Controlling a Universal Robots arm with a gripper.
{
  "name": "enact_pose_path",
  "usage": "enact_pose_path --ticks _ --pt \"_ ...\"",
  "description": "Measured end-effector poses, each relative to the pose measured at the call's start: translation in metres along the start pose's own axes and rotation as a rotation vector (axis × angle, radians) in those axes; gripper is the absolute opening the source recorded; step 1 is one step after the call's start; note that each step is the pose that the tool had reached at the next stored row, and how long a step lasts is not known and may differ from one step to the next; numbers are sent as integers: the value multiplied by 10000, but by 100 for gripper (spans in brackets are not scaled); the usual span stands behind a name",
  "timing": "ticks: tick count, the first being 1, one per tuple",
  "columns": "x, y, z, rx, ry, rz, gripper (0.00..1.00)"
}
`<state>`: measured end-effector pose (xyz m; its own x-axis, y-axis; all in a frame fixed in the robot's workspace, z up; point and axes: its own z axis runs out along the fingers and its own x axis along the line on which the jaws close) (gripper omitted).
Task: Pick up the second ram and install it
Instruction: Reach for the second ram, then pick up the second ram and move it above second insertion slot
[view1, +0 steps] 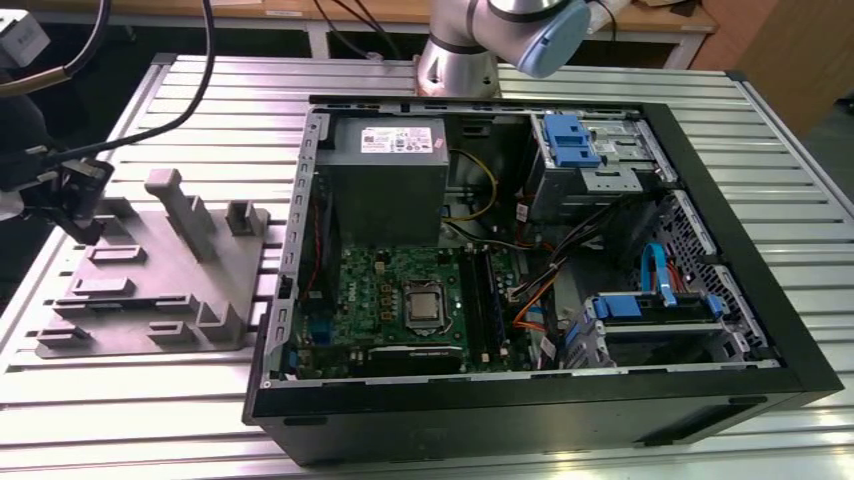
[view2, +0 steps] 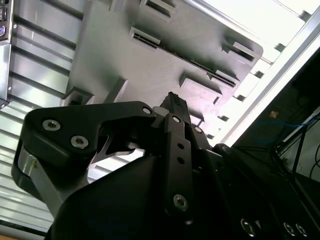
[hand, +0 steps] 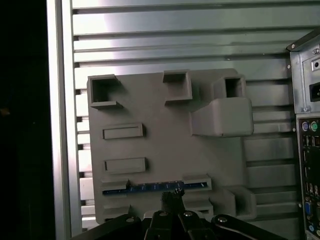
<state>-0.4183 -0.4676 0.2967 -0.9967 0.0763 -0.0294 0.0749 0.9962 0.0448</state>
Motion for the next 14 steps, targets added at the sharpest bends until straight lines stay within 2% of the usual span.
enact_pose_path --ticks 5,14 --pt "3 -13 56 0 1 0 10" --pt "4 -13 61 -60 5 2 10"
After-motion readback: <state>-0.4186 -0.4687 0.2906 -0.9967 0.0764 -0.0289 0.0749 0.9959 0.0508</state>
